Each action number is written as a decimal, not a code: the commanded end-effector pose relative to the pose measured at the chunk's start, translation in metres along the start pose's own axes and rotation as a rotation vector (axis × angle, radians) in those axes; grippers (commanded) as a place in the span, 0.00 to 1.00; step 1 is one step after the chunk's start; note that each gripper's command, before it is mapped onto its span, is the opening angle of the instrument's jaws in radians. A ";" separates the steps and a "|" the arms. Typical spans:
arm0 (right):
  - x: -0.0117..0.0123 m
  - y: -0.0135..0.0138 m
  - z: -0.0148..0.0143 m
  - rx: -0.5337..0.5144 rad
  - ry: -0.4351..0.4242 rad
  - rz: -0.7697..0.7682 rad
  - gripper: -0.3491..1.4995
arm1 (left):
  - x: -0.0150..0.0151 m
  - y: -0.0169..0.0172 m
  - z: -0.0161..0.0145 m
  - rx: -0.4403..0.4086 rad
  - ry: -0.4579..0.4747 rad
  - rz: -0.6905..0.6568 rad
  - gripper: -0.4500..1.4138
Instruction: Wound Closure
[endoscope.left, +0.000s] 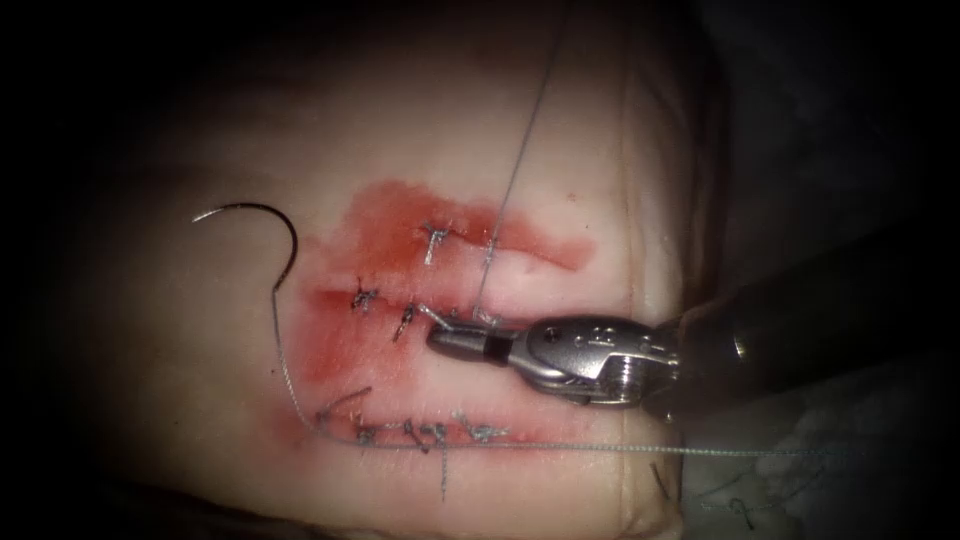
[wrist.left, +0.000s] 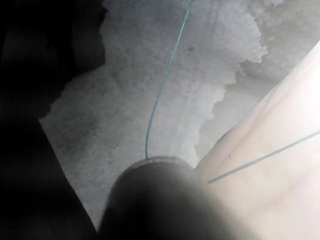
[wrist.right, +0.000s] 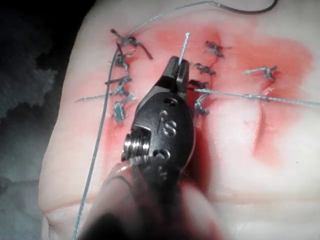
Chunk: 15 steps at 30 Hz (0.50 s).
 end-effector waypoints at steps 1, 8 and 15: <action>0.0002 0.0002 0.0007 -0.006 -0.001 -0.001 0.00 | -0.0005 0.0010 0.0006 -0.005 -0.002 0.000 0.00; 0.0003 0.0006 0.0008 -0.019 0.002 -0.004 0.00 | -0.0006 0.0009 0.0009 -0.006 0.006 0.002 0.00; 0.0006 0.0010 0.0010 -0.032 0.006 -0.010 0.00 | -0.0002 0.0000 0.0012 -0.007 0.017 0.011 0.00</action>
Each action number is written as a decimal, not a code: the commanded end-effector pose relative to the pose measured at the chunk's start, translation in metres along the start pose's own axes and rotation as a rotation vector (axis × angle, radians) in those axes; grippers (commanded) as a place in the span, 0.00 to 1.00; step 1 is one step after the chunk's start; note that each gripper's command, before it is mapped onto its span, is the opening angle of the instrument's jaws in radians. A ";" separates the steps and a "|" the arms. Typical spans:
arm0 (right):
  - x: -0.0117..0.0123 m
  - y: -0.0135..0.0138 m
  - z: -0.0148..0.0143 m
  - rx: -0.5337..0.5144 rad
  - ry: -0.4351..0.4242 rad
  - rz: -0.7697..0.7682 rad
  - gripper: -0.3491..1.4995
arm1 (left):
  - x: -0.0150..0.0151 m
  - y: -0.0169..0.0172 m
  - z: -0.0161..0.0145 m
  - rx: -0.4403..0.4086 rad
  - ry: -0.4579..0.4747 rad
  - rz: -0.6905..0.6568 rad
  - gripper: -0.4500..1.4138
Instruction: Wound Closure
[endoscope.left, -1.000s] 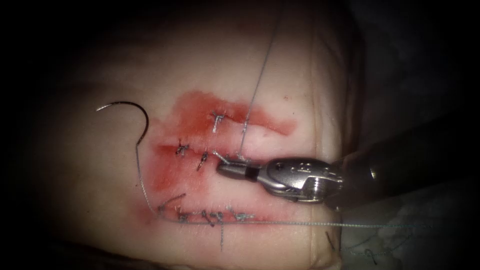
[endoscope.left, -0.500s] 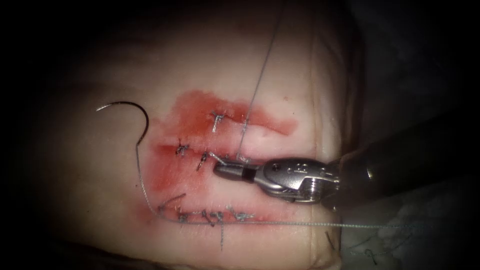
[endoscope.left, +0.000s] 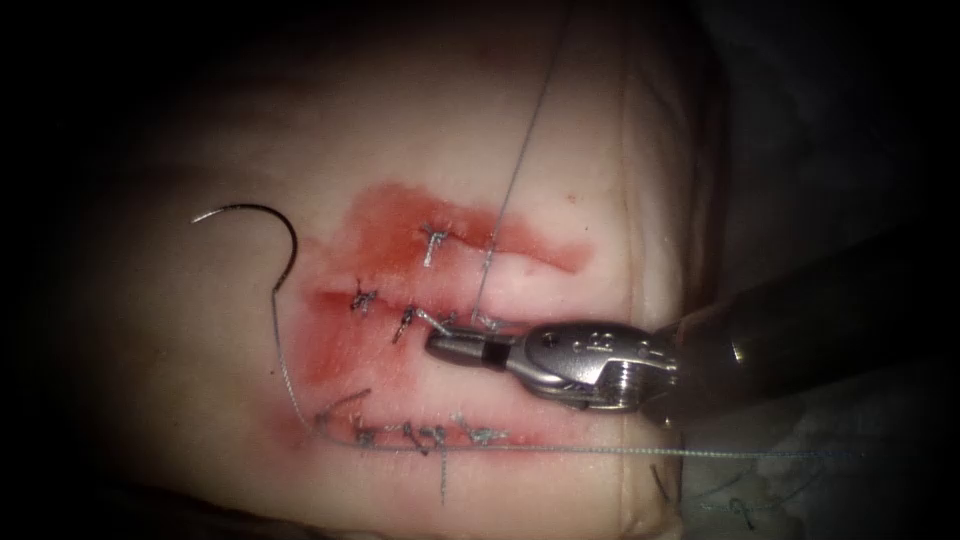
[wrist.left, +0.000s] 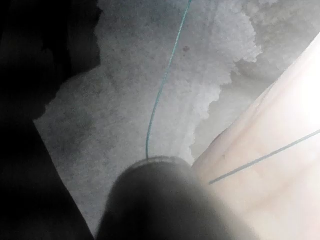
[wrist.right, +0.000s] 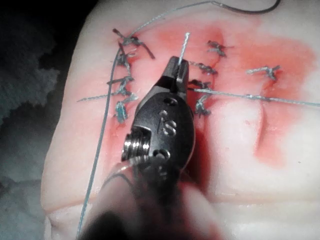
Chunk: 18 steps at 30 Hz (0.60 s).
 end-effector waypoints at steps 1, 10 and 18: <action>0.0002 0.0003 0.0009 -0.003 -0.002 -0.001 0.00 | -0.0006 0.0010 0.0006 -0.005 -0.002 -0.001 0.00; 0.0004 0.0004 0.0006 0.027 -0.018 0.002 0.54 | -0.0001 0.0007 -0.0004 0.066 -0.054 -0.057 0.00; -0.0034 -0.0030 -0.0065 0.080 -0.047 0.026 0.94 | 0.0012 -0.0026 -0.0109 0.199 -0.332 -0.564 0.00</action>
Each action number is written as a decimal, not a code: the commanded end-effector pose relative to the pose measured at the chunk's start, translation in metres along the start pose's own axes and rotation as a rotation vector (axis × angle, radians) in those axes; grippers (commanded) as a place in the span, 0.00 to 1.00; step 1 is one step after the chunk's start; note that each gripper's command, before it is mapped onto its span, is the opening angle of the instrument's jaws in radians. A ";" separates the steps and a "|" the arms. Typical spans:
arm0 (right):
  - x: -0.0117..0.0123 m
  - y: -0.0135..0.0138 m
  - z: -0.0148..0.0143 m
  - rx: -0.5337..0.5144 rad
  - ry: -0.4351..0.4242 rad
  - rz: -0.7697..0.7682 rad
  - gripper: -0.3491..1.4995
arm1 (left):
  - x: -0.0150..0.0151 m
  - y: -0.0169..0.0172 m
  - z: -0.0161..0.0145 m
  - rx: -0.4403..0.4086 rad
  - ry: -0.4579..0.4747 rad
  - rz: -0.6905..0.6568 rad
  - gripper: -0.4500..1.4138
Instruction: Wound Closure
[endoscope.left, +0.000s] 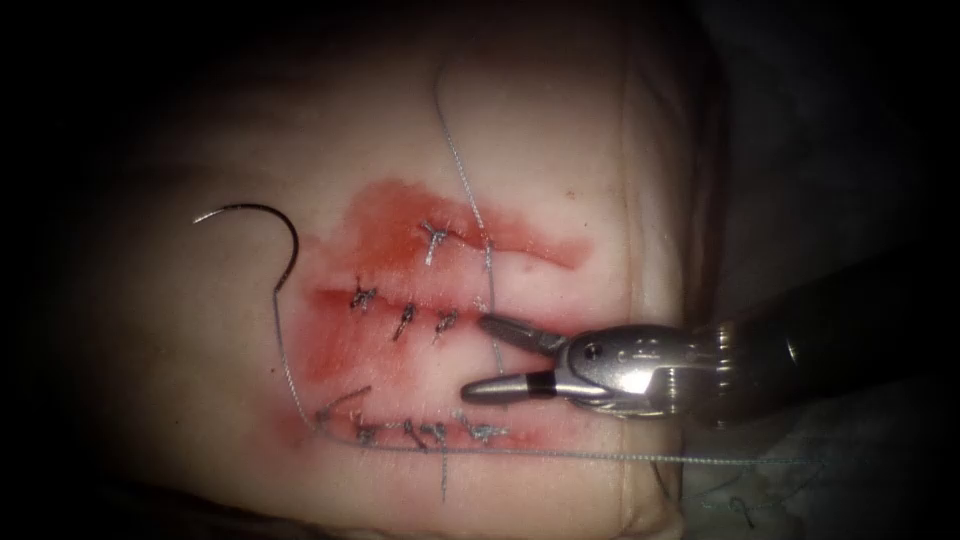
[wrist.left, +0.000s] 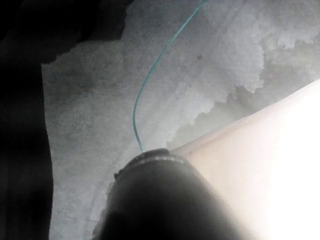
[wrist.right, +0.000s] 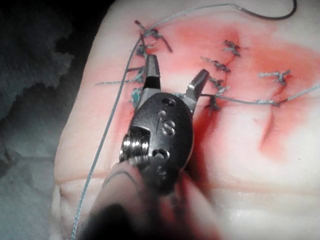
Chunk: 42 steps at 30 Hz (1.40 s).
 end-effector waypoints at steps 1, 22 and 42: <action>-0.0014 -0.0014 -0.0017 0.004 -0.004 0.020 0.93 | -0.0009 -0.0002 -0.0016 0.023 -0.066 -0.088 0.00; -0.0052 -0.0073 0.0061 0.158 -0.214 0.403 0.01 | -0.0123 -0.0103 -0.0105 0.194 -0.543 -0.625 0.00; -0.0040 -0.0183 0.0113 0.225 -0.452 0.406 0.06 | -0.0086 -0.0162 -0.0214 0.392 -0.482 -0.873 0.00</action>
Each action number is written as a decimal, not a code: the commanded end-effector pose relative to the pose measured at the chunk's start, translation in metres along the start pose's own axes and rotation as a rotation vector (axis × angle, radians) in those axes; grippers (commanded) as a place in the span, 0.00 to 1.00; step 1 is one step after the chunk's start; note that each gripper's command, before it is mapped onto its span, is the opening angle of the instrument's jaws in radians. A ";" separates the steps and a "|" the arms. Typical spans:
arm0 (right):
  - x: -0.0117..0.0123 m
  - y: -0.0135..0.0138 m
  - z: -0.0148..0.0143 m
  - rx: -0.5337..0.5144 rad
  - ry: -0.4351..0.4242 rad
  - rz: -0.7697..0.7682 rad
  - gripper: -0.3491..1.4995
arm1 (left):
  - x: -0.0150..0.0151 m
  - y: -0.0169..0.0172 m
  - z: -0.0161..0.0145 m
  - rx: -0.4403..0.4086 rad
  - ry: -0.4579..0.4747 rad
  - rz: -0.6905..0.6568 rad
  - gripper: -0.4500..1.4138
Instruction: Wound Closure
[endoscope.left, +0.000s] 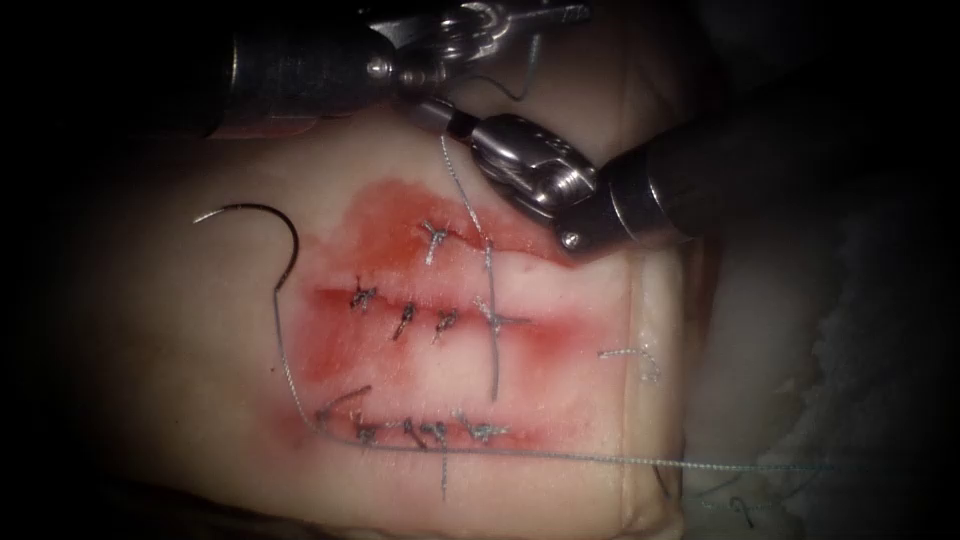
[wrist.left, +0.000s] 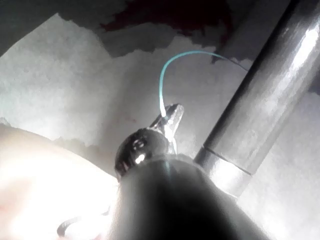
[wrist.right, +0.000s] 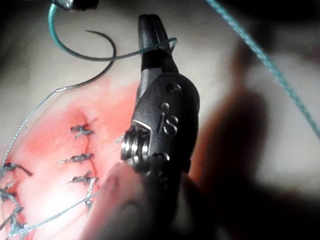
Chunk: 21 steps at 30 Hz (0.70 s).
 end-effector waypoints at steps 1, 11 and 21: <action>0.0002 -0.0003 0.0007 0.004 -0.011 0.005 0.06 | 0.0001 0.0002 0.0000 0.007 0.003 -0.014 0.00; -0.0013 -0.0002 0.0001 -0.039 -0.102 0.043 0.24 | 0.0048 0.0039 -0.0066 -0.044 0.068 -0.039 0.00; -0.0025 0.0001 -0.0022 -0.133 -0.133 0.109 0.25 | 0.0042 0.0100 -0.0091 -0.182 0.041 -0.018 0.00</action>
